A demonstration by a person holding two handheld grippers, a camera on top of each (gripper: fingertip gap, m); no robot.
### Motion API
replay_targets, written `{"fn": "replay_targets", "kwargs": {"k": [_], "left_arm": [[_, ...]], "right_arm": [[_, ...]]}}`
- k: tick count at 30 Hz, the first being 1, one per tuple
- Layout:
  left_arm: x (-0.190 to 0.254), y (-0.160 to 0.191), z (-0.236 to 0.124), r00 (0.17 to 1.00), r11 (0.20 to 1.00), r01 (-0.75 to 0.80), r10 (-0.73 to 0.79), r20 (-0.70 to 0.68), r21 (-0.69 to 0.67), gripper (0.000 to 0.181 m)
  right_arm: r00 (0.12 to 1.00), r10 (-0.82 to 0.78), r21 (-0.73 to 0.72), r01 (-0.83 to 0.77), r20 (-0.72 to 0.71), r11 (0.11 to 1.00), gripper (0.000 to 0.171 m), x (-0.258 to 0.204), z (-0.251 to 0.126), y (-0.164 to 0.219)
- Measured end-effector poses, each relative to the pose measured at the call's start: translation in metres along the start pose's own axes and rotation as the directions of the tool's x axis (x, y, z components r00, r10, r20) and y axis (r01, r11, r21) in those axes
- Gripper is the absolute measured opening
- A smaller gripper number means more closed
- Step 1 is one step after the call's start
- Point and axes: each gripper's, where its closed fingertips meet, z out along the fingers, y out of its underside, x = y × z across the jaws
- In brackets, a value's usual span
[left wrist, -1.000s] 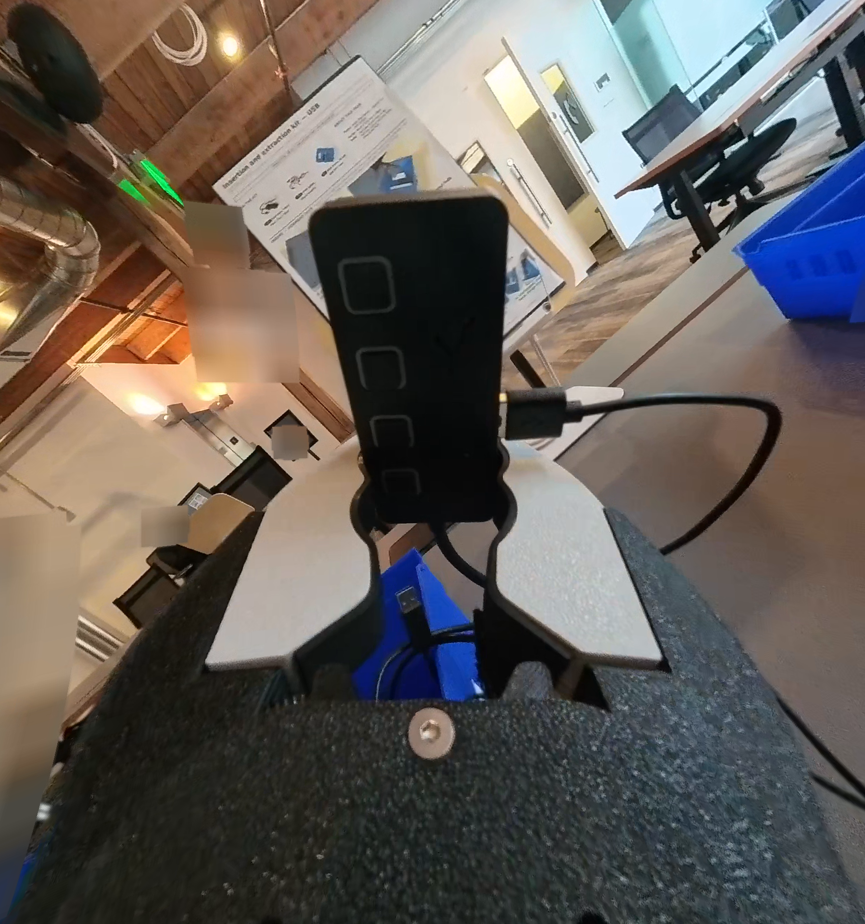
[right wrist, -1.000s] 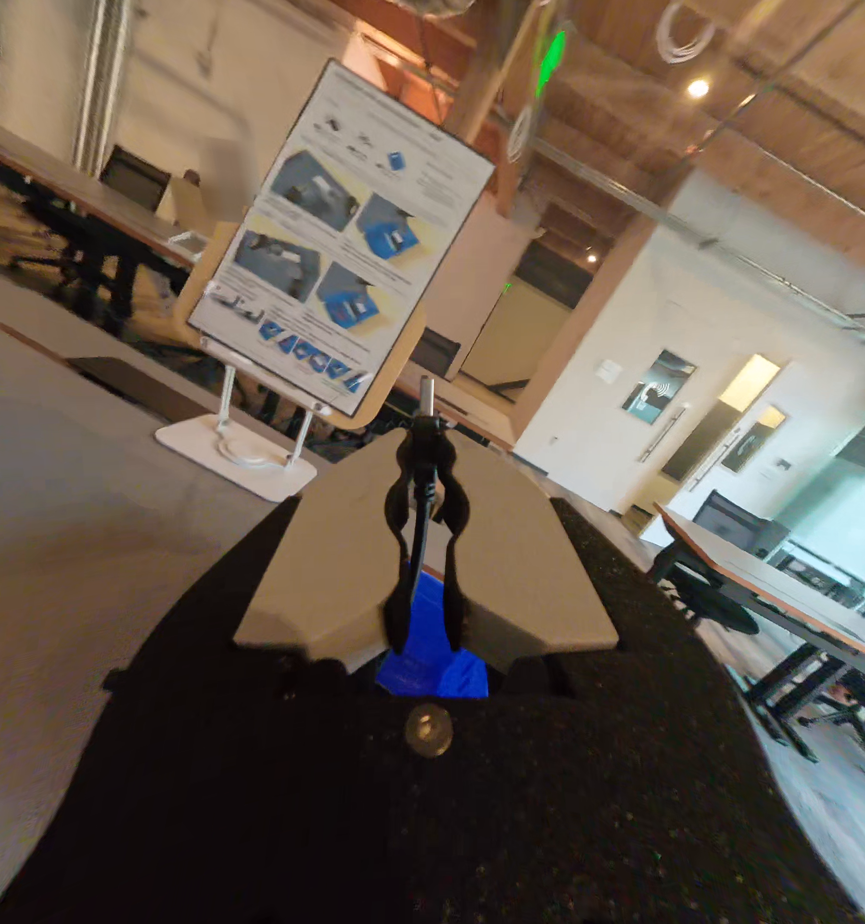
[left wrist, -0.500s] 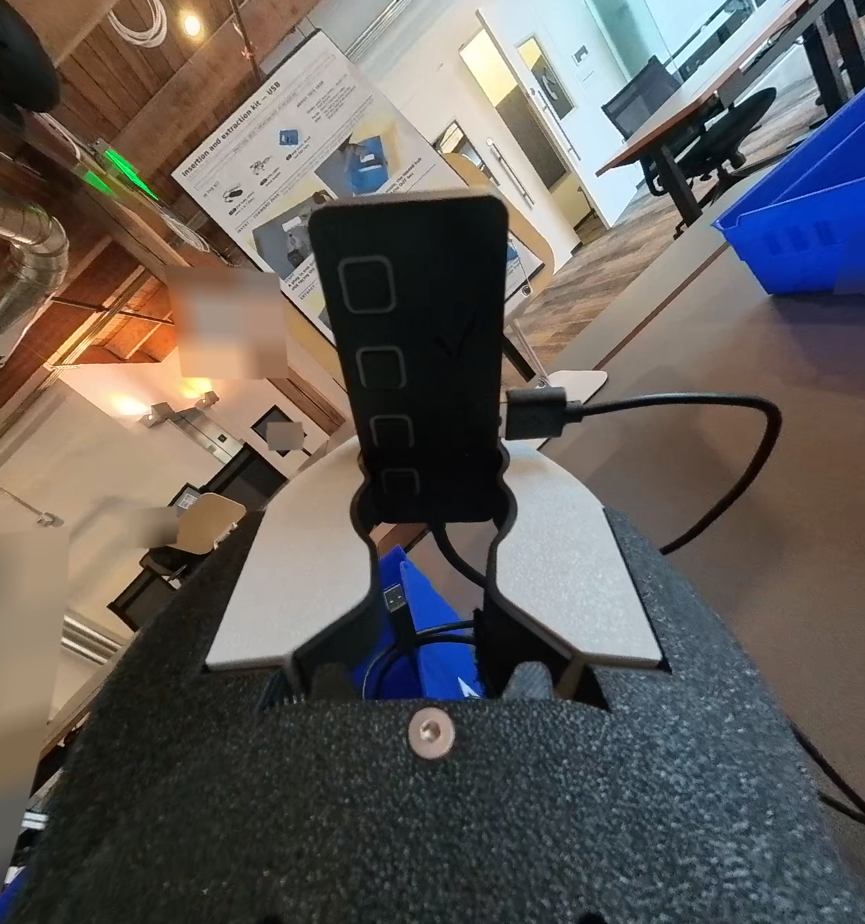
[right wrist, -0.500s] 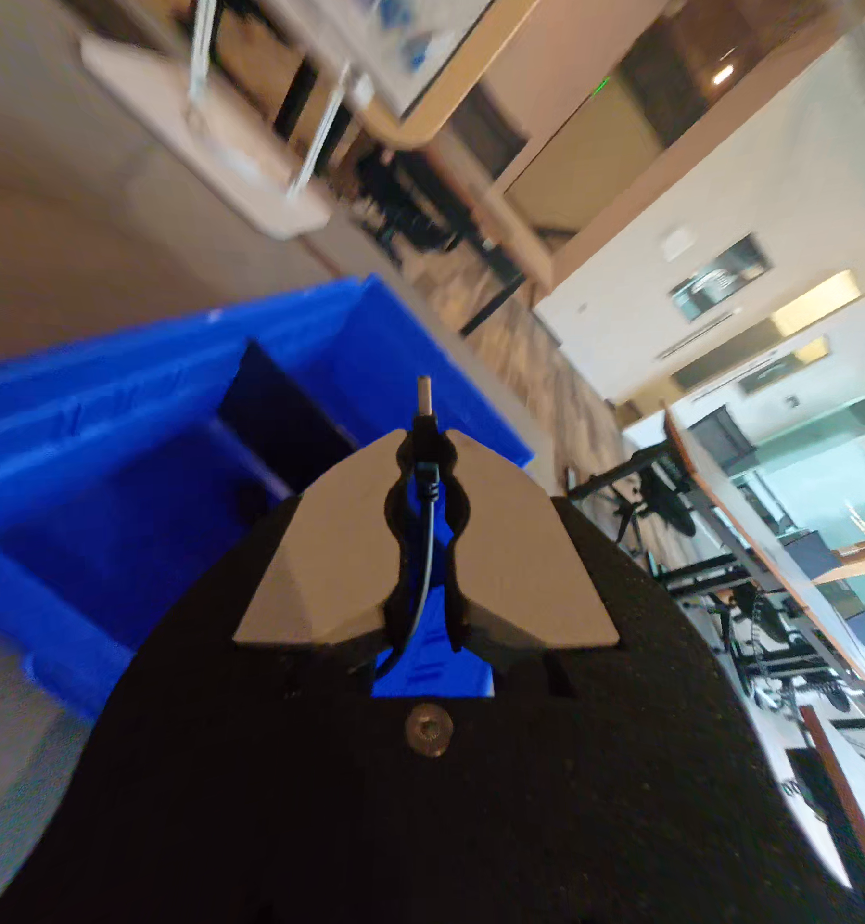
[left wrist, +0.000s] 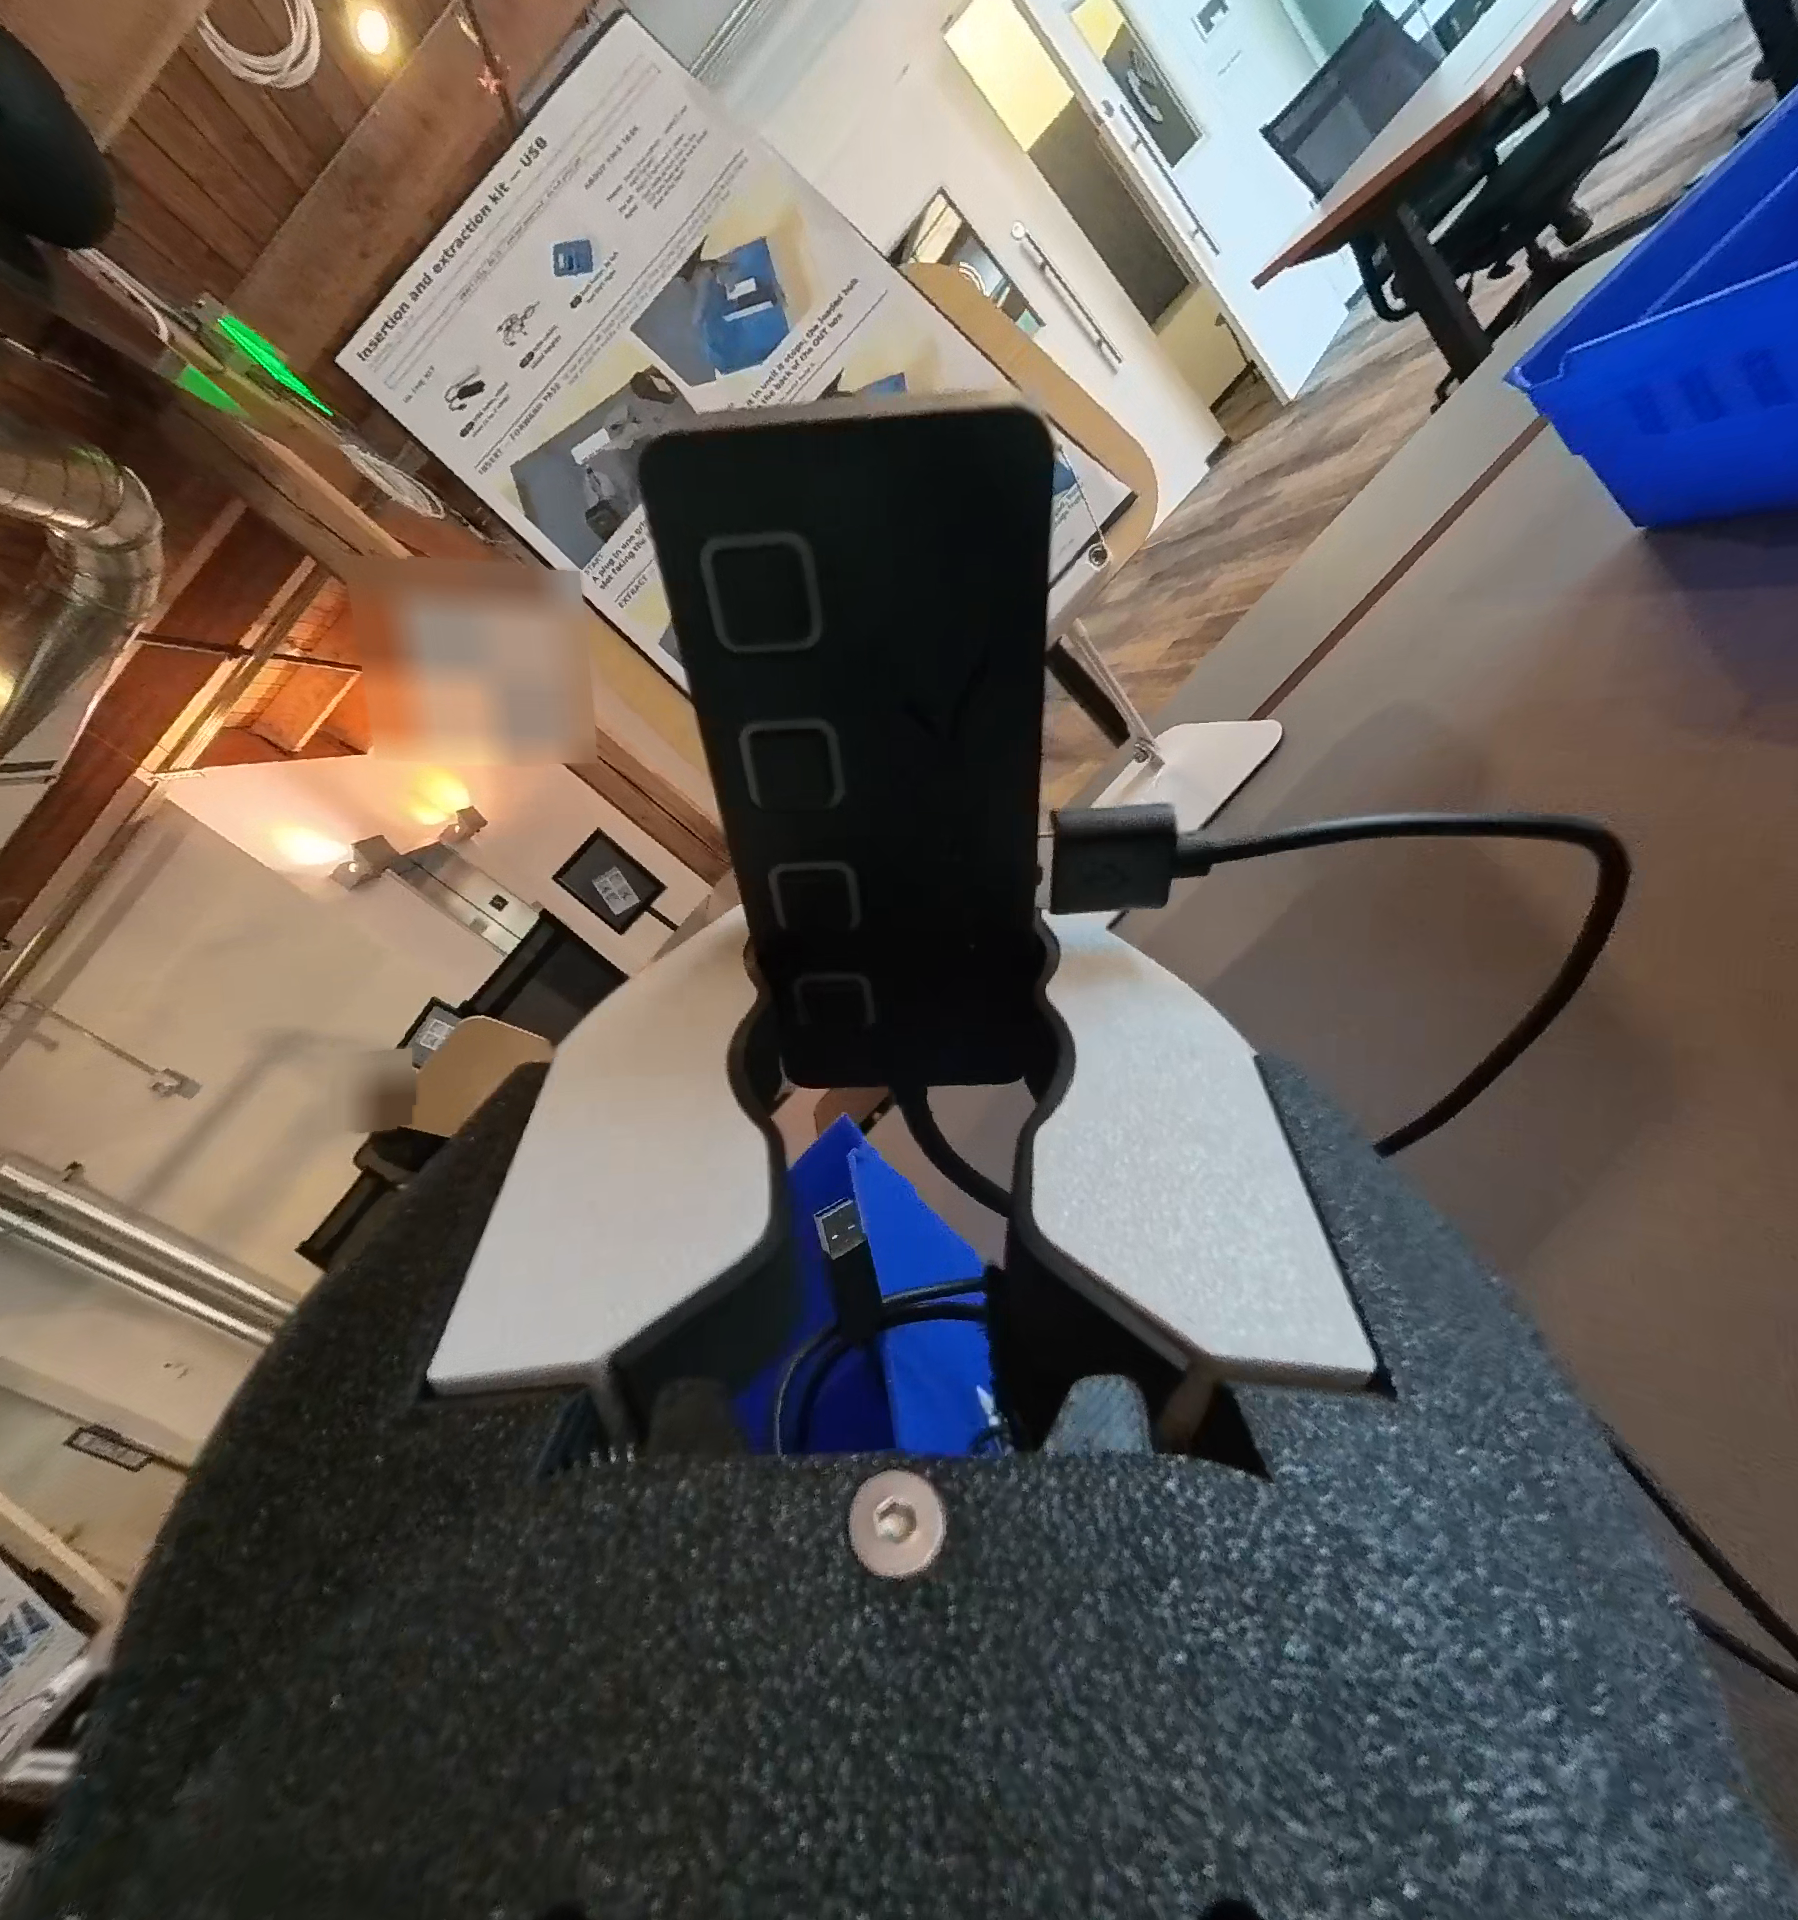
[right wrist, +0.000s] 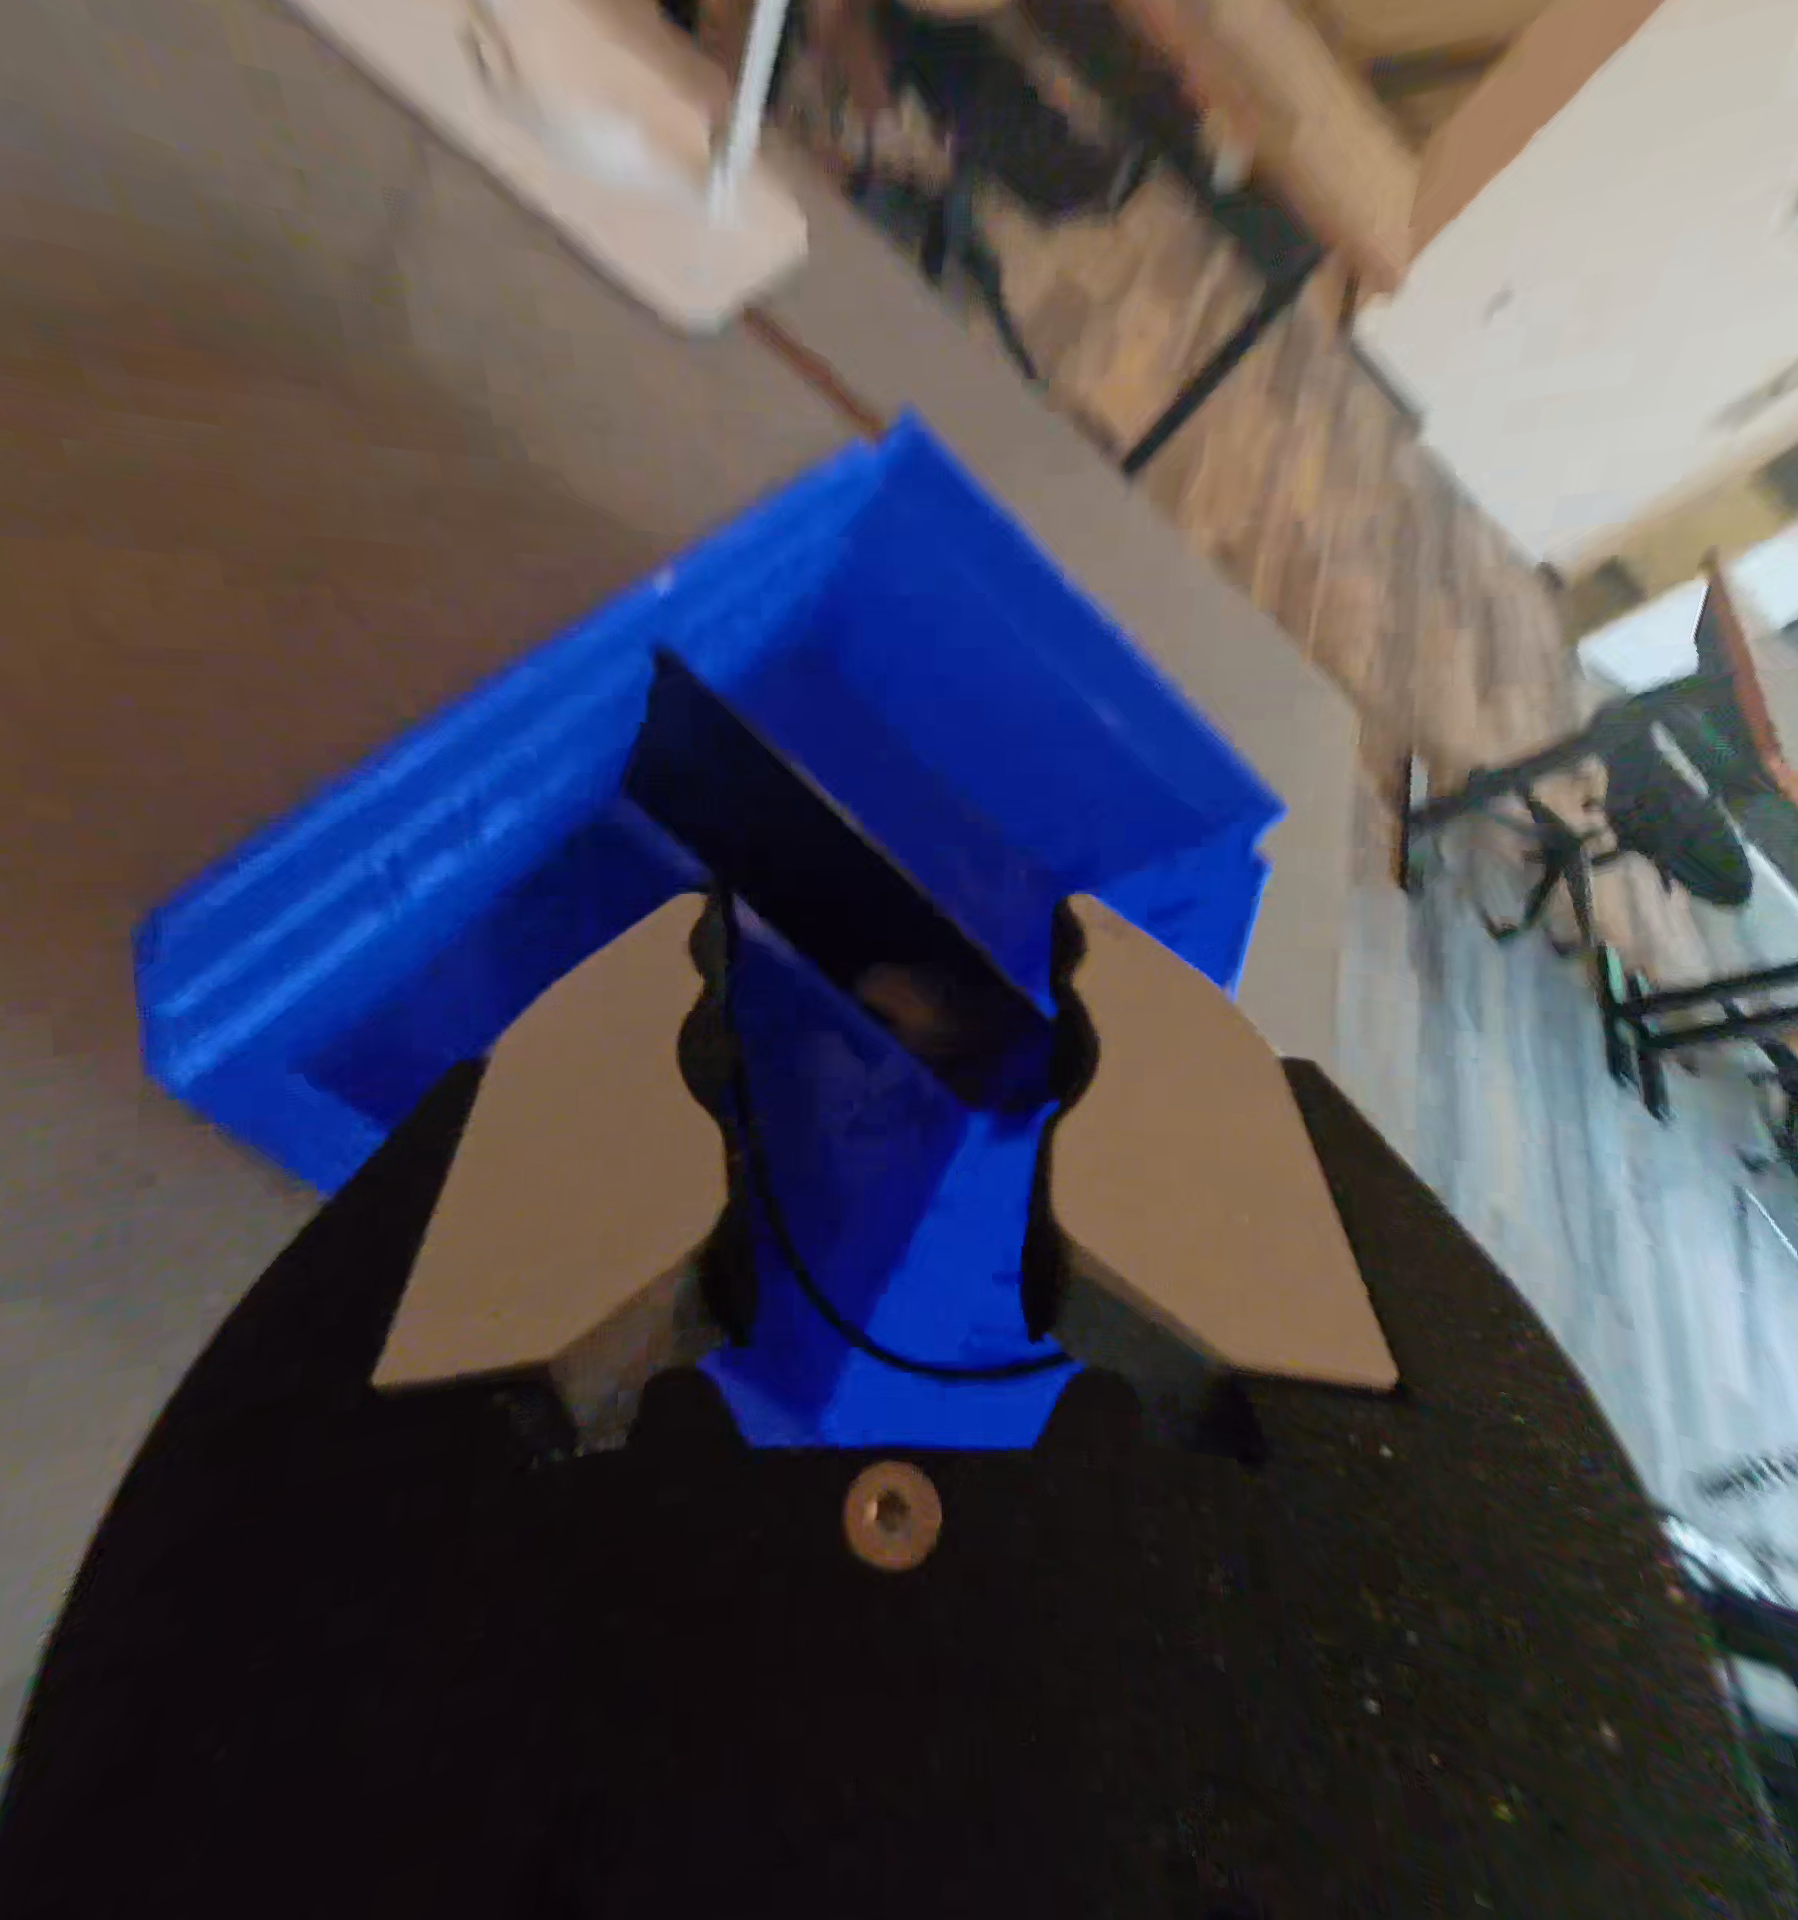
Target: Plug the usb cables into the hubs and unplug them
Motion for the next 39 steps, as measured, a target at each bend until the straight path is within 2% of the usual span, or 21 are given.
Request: {"fn": "replay_targets", "kwargs": {"k": [1, 3, 6, 8, 11, 13, 16, 18, 20, 23, 26, 28, 30, 32, 35, 39], "left_arm": [[0.000, -0.001, 0.000, 1.000, 1.000, -0.003, 0.003, -0.001, 0.002, 0.045], [0.000, -0.002, -0.001, 1.000, 1.000, 0.000, 0.000, -0.002, 0.009, 0.045], [-0.001, -0.002, -0.001, 1.000, 1.000, 0.000, 0.000, -0.001, 0.007, 0.045], [-0.002, -0.001, -0.001, 1.000, 1.000, 0.002, -0.002, 0.002, 0.008, 0.045], [-0.002, -0.001, -0.001, 1.000, 1.000, 0.004, -0.004, 0.003, 0.011, 0.045], [-0.002, -0.001, 0.000, 1.000, 1.000, 0.006, -0.006, 0.002, 0.007, 0.045], [0.002, -0.002, 0.002, 1.000, 1.000, -0.008, 0.008, 0.000, 0.004, 0.045], [0.005, -0.003, 0.003, 0.999, 0.999, -0.032, 0.032, 0.000, 0.000, 0.045], [0.009, -0.005, 0.004, 0.998, 0.998, -0.062, 0.062, -0.002, -0.003, 0.045], [0.016, -0.007, 0.006, 0.994, 0.994, -0.105, 0.105, -0.012, -0.008, 0.044], [0.023, -0.008, 0.007, 0.990, 0.990, -0.142, 0.142, -0.022, -0.008, 0.044], [0.027, -0.009, 0.007, 0.988, 0.988, -0.153, 0.153, -0.033, -0.003, 0.044], [0.028, -0.009, 0.008, 0.986, 0.986, -0.165, 0.165, -0.033, -0.003, 0.044], [0.026, -0.006, 0.008, 0.988, 0.988, -0.152, 0.152, -0.028, -0.009, 0.044], [0.024, -0.004, 0.007, 0.998, 0.998, -0.056, 0.055, -0.040, -0.015, 0.044], [0.019, -0.009, 0.005, 1.000, 1.000, -0.002, 0.002, -0.023, 0.005, 0.044]], "right_arm": [[1.000, -0.017, -0.062, 0.017, -0.004, 0.998, 0.069, 0.000, 0.001, 0.006], [1.000, -0.009, -0.026, 0.009, 0.002, 1.000, 0.074, -0.004, 0.000, -0.004], [0.996, -0.014, 0.075, 0.020, -0.085, 0.997, 0.071, 0.004, -0.009, -0.027], [0.997, 0.040, 0.172, -0.028, -0.069, 0.985, 0.062, 0.005, -0.017, -0.043], [0.970, 0.213, 0.323, -0.239, 0.115, 0.916, 0.053, -0.004, -0.032, -0.072], [0.933, 0.248, 0.408, -0.340, 0.262, 0.847, 0.038, -0.023, -0.047, -0.096], [0.838, 0.162, 0.481, -0.445, 0.521, 0.755, 0.031, -0.089, -0.072, -0.140], [0.754, 0.045, 0.446, -0.434, 0.655, 0.783, 0.043, -0.151, -0.078, -0.159], [0.698, -0.045, 0.418, -0.374, 0.714, 0.828, 0.050, -0.207, -0.074, -0.173], [0.679, -0.138, 0.433, -0.286, 0.721, 0.855, 0.045, -0.270, -0.062, -0.197], [0.732, -0.204, 0.475, -0.181, 0.650, 0.861, 0.040, -0.299, -0.044, -0.218], [0.745, -0.206, 0.485, -0.176, 0.634, 0.857, 0.032, -0.306, -0.037, -0.230], [0.756, -0.201, 0.487, -0.174, 0.623, 0.856, 0.014, -0.307, -0.032, -0.235], [0.746, -0.210, 0.493, -0.178, 0.633, 0.852, 0.008, -0.309, -0.031, -0.237], [0.752, -0.230, 0.524, -0.176, 0.618, 0.833, 0.006, -0.312, -0.033, -0.239], [0.769, -0.252, 0.556, -0.156, 0.587, 0.816, 0.006, -0.309, -0.040, -0.243]]}}
